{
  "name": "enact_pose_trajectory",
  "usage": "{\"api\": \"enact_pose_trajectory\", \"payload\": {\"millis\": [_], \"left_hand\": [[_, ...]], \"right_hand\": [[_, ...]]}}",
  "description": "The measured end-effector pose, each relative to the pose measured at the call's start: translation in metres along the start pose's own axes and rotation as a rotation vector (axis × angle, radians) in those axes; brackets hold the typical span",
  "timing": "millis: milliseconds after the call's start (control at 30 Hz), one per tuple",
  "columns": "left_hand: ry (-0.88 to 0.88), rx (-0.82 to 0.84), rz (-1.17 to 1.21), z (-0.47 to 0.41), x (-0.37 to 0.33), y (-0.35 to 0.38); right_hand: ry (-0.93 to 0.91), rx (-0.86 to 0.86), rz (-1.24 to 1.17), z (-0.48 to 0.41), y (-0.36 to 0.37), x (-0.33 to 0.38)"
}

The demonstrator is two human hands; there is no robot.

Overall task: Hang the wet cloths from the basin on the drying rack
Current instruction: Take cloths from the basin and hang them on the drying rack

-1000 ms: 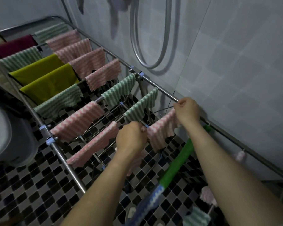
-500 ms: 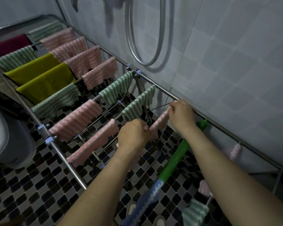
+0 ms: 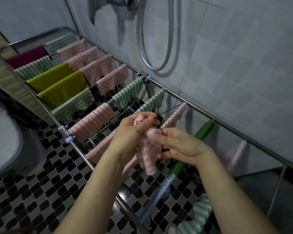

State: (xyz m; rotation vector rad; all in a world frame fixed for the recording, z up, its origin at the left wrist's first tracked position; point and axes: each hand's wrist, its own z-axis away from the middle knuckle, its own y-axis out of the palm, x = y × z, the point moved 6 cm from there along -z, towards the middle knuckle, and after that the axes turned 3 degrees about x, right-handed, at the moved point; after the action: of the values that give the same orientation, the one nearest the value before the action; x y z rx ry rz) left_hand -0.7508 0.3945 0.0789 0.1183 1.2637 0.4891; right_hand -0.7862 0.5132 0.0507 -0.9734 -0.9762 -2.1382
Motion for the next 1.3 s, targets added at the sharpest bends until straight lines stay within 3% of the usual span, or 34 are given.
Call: {"api": "enact_pose_trajectory", "payload": {"millis": [133,300,400,533,667,967,1300], "left_hand": [[0.036,-0.016,0.089,0.017,0.000,0.003],[0.055,0.017,0.128,0.039,0.001,0.010],[0.038,0.074,-0.006,0.052,0.006,0.017],[0.049,0.128,-0.266,0.074,0.011,0.032],[0.034,0.267,-0.355,0.110,0.024,0.070],[0.176,0.188,-0.419,0.180,0.068,0.137],[0.196,0.179,-0.441,0.220,0.095,0.156]], "right_hand": [[-0.111,-0.147,-0.134,0.011,0.005,-0.004],[-0.231,-0.214,-0.247,0.039,0.006,-0.007],[-0.303,-0.193,-0.251,0.058,0.009,-0.004],[-0.414,-0.168,-0.108,0.092,0.013,0.003],[-0.463,-0.207,0.201,0.136,0.009,0.001],[-0.300,-0.265,0.709,0.251,-0.020,-0.040],[-0.137,-0.054,0.471,0.308,-0.014,-0.091]]}}
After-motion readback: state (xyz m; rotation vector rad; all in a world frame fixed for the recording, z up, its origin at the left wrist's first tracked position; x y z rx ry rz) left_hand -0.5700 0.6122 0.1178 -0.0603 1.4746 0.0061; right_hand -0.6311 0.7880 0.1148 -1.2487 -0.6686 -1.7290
